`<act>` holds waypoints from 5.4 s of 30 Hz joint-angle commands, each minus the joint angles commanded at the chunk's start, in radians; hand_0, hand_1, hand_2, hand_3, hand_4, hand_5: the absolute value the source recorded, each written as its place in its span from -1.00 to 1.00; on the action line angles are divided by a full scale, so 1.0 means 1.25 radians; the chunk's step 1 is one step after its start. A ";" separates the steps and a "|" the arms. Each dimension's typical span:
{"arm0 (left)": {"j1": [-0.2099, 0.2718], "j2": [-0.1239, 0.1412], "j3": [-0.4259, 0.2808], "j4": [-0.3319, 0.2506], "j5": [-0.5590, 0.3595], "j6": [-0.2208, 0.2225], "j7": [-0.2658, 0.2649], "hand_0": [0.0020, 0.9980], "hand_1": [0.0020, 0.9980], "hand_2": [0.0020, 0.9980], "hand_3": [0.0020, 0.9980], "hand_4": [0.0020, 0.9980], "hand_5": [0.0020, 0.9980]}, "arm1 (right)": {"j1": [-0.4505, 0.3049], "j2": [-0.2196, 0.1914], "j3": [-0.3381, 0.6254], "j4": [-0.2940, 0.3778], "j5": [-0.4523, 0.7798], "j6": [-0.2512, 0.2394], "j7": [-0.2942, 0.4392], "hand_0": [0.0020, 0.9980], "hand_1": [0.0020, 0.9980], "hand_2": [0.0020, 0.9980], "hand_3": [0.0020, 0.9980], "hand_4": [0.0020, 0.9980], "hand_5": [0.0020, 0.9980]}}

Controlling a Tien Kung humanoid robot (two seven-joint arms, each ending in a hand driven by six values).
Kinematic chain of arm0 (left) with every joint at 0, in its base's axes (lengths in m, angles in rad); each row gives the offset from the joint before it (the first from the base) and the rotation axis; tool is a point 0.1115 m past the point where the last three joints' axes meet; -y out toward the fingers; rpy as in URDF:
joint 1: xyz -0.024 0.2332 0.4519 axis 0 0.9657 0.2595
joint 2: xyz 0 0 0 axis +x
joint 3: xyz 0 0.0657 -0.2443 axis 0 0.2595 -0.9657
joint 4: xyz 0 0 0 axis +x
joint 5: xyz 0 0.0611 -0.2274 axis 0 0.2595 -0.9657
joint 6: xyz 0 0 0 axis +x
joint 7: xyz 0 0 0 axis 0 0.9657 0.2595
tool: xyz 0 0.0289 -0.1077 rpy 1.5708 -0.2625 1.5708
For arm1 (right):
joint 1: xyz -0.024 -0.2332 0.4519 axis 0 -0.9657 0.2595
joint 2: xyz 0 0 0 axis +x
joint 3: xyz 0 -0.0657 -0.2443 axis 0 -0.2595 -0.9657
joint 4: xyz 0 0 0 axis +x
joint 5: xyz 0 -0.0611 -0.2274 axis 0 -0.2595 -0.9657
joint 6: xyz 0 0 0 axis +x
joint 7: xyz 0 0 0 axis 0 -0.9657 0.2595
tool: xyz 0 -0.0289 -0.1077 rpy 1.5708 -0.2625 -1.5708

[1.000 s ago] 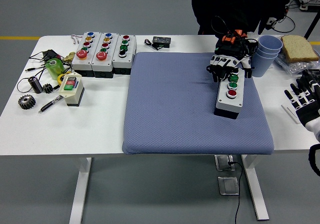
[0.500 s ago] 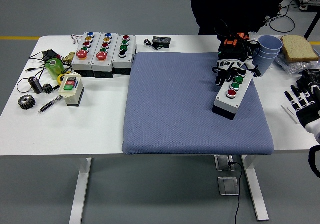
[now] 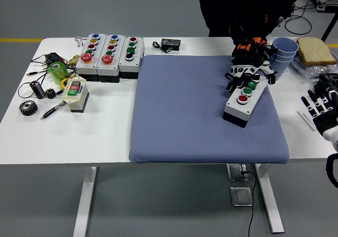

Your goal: Pick up the button,place it on the desk,press the button,press the button

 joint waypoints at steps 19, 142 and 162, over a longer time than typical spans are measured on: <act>0.000 0.000 0.004 0.000 -0.015 0.001 -0.003 0.26 0.33 0.38 0.21 -0.32 0.29 | -0.003 -0.002 -0.011 0.021 -0.007 -0.022 0.027 0.34 0.22 0.32 0.26 0.35 -0.60; -0.010 0.006 0.010 0.000 0.009 -0.004 0.002 0.26 0.33 0.37 0.21 -0.32 0.30 | -0.066 -0.020 0.059 0.132 -0.355 0.076 0.012 0.43 0.35 0.51 0.61 0.82 -0.58; -0.011 0.004 0.001 0.000 0.019 -0.004 0.004 0.26 0.33 0.37 0.20 -0.32 0.30 | -0.071 -0.021 0.073 0.137 -0.375 0.069 -0.003 0.42 0.35 0.51 0.61 0.78 -0.64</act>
